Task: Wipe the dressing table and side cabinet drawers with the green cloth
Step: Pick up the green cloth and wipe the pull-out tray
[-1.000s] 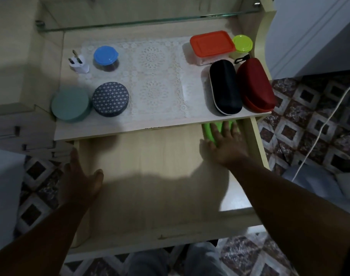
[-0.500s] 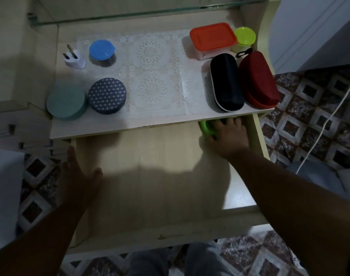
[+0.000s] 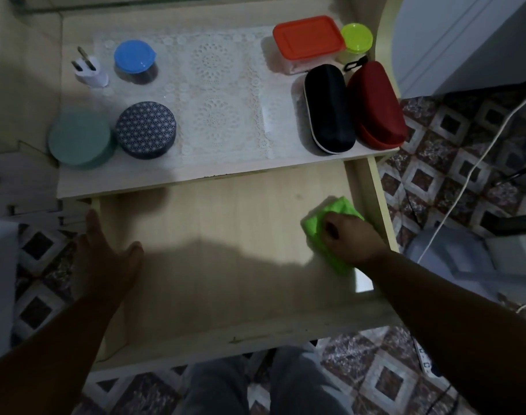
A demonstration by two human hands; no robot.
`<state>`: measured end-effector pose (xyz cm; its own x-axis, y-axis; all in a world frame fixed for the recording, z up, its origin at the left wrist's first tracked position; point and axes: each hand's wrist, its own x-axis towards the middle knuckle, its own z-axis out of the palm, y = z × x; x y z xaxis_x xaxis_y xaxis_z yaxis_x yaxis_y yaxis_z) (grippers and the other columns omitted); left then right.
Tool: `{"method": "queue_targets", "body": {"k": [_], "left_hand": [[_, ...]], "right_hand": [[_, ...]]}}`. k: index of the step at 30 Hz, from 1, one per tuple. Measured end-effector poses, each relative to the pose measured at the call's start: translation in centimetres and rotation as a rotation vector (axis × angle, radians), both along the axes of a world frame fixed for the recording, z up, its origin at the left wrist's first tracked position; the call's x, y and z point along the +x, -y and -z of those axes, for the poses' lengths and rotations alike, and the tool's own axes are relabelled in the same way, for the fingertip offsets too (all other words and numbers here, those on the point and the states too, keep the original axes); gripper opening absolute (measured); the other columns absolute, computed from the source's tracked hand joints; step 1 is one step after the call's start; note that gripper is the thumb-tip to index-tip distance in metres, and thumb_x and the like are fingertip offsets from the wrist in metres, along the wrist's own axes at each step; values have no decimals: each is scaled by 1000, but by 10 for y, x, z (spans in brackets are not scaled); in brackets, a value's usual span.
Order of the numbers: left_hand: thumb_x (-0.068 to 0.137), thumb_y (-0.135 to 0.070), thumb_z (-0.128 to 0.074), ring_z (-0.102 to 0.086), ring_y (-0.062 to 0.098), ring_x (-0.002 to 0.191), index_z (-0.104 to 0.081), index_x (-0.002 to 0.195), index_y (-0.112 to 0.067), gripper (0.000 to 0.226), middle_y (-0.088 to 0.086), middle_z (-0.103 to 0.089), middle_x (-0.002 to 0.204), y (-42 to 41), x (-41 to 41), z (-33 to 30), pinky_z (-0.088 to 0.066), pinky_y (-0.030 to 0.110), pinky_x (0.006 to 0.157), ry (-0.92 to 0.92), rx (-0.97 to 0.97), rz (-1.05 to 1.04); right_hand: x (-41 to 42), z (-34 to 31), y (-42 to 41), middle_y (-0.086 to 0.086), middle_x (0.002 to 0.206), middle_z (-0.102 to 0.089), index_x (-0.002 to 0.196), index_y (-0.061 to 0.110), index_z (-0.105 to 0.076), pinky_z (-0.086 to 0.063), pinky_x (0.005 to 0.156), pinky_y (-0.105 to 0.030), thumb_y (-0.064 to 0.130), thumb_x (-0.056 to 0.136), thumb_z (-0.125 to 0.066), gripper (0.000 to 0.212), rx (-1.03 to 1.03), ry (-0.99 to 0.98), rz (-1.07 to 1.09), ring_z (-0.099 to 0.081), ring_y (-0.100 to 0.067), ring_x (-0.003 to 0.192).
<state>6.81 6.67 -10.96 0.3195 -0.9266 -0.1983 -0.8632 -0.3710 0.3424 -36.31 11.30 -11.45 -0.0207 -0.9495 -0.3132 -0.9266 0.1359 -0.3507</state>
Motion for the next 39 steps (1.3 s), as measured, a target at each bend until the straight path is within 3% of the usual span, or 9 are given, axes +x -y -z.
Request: {"method": "queue_targets", "body": {"k": [2,7,17,23,25,29,34,36,39], "left_hand": [[78,-42,-65,-43,50,129,-8,157,-22,100,29,-36,148,1,2,1,-39,61,102,-6,-9,7],[75,-43,-65,-45,51,126,-11,157,-20,101,32,-38,145,3,2,1,-40,61,101,-4,-13,10],[79,-32,-75,-50,52,119,-13,156,-21,99,30,-46,140,5,4,6,-44,60,94,54,-23,-10],[82,-30,-74,-47,50,125,-14,157,-21,96,28,-41,145,5,5,5,-41,57,101,11,-39,-11],[81,-33,-73,-46,48,127,-14,158,-21,98,28,-42,146,5,6,5,-41,55,101,-1,-35,-3],[79,-31,-75,-47,47,124,-14,158,-20,101,29,-44,141,6,7,4,-43,56,97,-20,-33,-7],[79,-31,-74,-47,47,124,-12,158,-19,101,29,-44,138,6,8,3,-43,57,97,-28,-24,7],[79,-31,-74,-46,47,124,-12,158,-19,101,29,-44,138,5,8,4,-43,56,97,-29,-24,2],[79,-31,-73,-45,46,126,-12,158,-21,100,27,-44,139,5,7,4,-43,57,98,-46,-27,-5]], "right_hand": [[22,4,1,-3,86,-68,95,19,-65,-48,65,-34,31,88,-62,14,-22,67,39,-63,-26,80],[33,-3,-48,-1,99,-66,97,22,-67,-37,73,-25,31,93,-55,16,335,98,-544,-59,-18,90],[47,21,0,-11,84,-66,94,14,-59,-47,61,-39,28,88,-60,15,-88,-28,61,-62,-34,79],[62,19,-33,2,78,-64,86,24,-61,-52,61,-32,43,85,-54,20,-39,39,-899,-63,-23,72],[24,20,-38,7,79,-65,85,27,-62,-53,63,-28,43,86,-60,16,16,-1,-1005,-63,-15,73],[-15,11,1,-3,89,-69,105,25,-62,-55,67,-33,43,84,-68,28,-54,-158,-566,-68,-24,79],[59,13,66,-16,101,-68,136,18,-42,-54,76,-43,46,88,-62,59,-13,-18,135,-66,-37,91],[95,18,67,-16,97,-69,141,19,-39,-55,74,-43,50,87,-59,65,-54,-29,95,-67,-38,87],[125,28,39,-17,90,-70,142,18,-45,-54,66,-40,47,86,-54,64,-230,-54,-402,-68,-37,78]]}}
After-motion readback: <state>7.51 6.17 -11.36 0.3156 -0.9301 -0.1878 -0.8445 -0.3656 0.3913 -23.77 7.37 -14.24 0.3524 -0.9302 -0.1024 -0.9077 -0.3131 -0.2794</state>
